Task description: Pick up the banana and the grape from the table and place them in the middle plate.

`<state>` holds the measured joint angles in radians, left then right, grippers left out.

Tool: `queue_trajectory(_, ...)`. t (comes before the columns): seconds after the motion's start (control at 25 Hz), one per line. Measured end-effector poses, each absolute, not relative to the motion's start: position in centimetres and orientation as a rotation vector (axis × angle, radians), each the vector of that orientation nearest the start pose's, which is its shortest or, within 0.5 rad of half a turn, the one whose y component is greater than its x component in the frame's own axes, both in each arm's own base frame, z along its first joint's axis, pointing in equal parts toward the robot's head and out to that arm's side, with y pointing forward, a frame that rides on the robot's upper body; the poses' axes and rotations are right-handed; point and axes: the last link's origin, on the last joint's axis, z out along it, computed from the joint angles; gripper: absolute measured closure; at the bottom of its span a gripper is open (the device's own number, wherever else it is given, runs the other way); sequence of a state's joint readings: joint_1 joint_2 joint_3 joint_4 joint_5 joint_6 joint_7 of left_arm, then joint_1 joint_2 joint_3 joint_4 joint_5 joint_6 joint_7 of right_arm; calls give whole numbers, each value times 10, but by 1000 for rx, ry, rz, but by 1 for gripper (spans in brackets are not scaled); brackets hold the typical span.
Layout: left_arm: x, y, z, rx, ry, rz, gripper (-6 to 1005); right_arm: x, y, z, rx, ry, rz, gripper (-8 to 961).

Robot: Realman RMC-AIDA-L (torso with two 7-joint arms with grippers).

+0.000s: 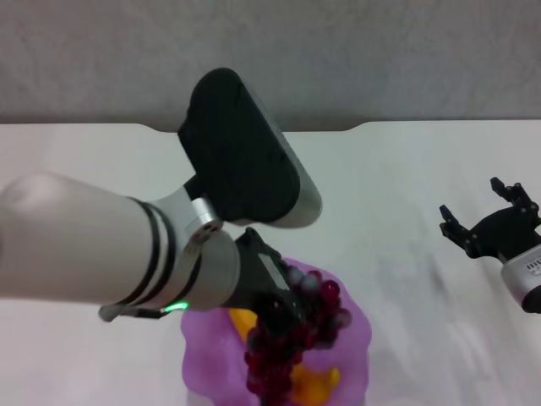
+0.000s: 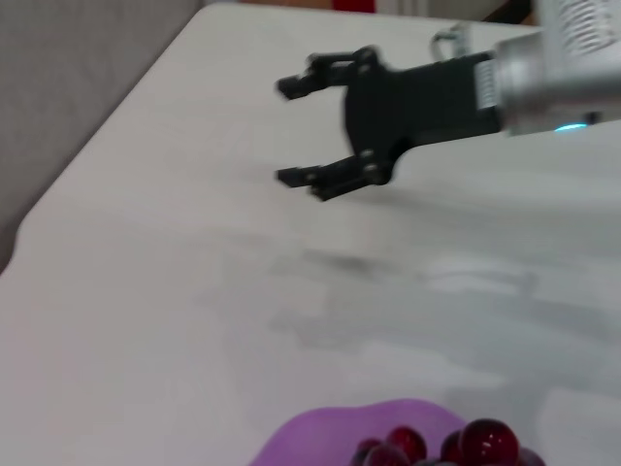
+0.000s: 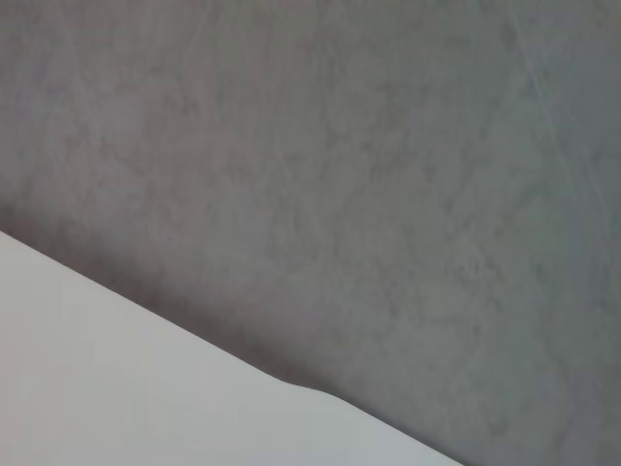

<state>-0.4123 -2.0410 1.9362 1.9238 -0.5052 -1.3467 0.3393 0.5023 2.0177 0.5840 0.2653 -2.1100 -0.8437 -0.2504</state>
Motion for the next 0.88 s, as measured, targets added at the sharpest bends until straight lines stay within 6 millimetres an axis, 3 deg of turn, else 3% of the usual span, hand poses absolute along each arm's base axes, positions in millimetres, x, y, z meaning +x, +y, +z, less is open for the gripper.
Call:
queue_trajectory(0.24, -85, 306, -46, -2606, -362, 281, 744, 331, 351, -45, -1882, 325, 238, 71)
queue_trajectory(0.44, -95, 308, -60, -2587, -324, 390, 745, 331, 351, -45, -1879, 324, 240, 72)
queue_trajectory(0.64, -101, 311, -69, -2513, -288, 465, 657, 333, 351, -44, -1876, 328, 233, 72)
queue_trajectory(0.88, -96, 312, -69, -2472, -280, 435, 552, 333, 351, -44, -1877, 331, 237, 72)
